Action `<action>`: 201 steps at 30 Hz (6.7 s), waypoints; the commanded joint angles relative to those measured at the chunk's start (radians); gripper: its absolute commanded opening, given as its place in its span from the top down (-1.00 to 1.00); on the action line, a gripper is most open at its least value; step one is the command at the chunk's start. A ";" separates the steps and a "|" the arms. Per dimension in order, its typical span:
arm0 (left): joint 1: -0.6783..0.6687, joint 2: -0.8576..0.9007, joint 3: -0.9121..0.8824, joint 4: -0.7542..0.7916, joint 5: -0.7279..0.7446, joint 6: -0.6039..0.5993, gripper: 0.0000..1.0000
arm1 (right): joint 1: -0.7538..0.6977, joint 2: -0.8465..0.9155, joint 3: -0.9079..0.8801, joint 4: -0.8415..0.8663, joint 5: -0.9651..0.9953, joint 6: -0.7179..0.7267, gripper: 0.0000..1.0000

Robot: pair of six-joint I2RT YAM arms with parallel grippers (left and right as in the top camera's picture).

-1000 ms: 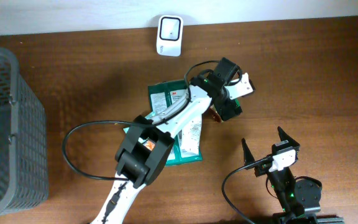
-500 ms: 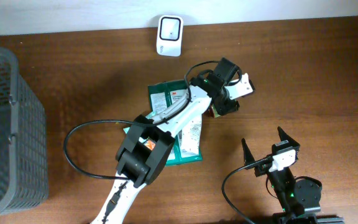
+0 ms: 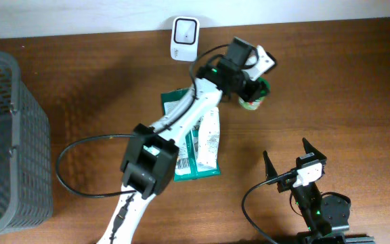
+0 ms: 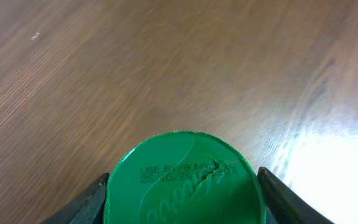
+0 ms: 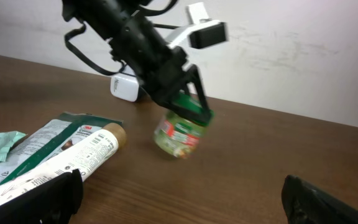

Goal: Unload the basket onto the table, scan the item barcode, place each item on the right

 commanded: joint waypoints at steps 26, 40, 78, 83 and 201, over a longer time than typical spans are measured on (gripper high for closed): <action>0.030 0.062 0.025 -0.064 0.048 -0.010 -0.12 | 0.006 -0.008 -0.005 -0.003 0.002 0.004 -0.97; 0.030 0.061 0.054 -0.050 0.048 -0.010 -0.17 | 0.006 -0.008 -0.005 -0.003 0.002 0.004 -0.96; 0.035 0.150 0.346 -0.270 -0.088 0.781 -0.77 | 0.006 -0.008 -0.005 -0.003 0.002 0.003 -0.97; 0.029 0.159 0.345 -0.313 -0.027 0.856 -0.80 | 0.006 -0.008 -0.005 -0.003 0.002 0.003 -0.97; -0.065 0.450 0.785 -0.803 -0.136 0.051 -0.53 | 0.006 -0.008 -0.005 -0.003 0.002 0.003 -0.97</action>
